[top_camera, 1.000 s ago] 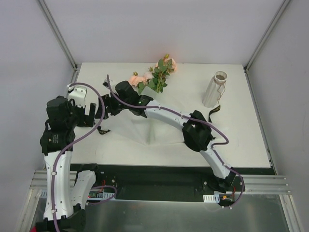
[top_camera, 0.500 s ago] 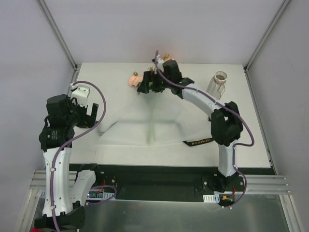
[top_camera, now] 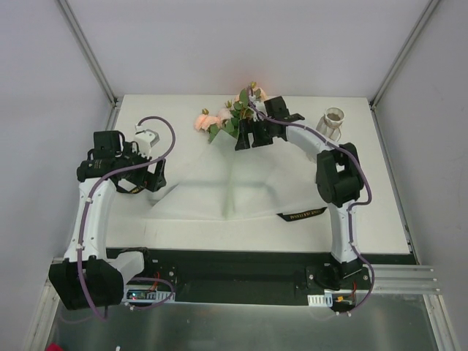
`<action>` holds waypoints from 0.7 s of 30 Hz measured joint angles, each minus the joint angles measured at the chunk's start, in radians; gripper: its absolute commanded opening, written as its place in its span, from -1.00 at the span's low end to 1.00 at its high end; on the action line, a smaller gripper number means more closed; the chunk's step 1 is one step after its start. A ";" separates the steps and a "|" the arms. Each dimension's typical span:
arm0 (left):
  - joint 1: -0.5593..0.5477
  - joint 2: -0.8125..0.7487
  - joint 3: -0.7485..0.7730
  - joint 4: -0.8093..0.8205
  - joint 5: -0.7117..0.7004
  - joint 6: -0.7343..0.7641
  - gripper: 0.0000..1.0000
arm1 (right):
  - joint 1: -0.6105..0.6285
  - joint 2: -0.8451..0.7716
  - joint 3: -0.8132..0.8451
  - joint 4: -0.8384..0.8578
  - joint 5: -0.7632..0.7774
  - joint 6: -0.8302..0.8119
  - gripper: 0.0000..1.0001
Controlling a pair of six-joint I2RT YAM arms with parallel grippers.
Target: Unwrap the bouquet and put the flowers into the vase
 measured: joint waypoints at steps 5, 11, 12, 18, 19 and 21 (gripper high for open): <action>0.000 -0.011 -0.018 0.005 0.018 0.027 0.98 | -0.027 0.029 0.000 -0.003 -0.074 -0.013 0.82; 0.000 -0.039 -0.056 0.007 0.019 0.051 0.98 | -0.060 0.077 0.043 0.003 -0.127 -0.014 0.78; 0.000 -0.040 -0.057 0.007 0.019 0.053 0.98 | -0.060 0.091 0.057 0.005 -0.139 -0.014 0.78; 0.000 -0.052 -0.063 0.010 0.018 0.058 0.98 | -0.054 0.154 0.088 0.025 -0.208 0.006 0.69; 0.000 -0.055 -0.064 0.010 0.018 0.059 0.98 | -0.053 0.161 0.088 0.026 -0.217 0.010 0.65; 0.000 -0.059 -0.065 0.011 0.016 0.062 0.98 | -0.051 0.169 0.085 0.029 -0.231 0.019 0.59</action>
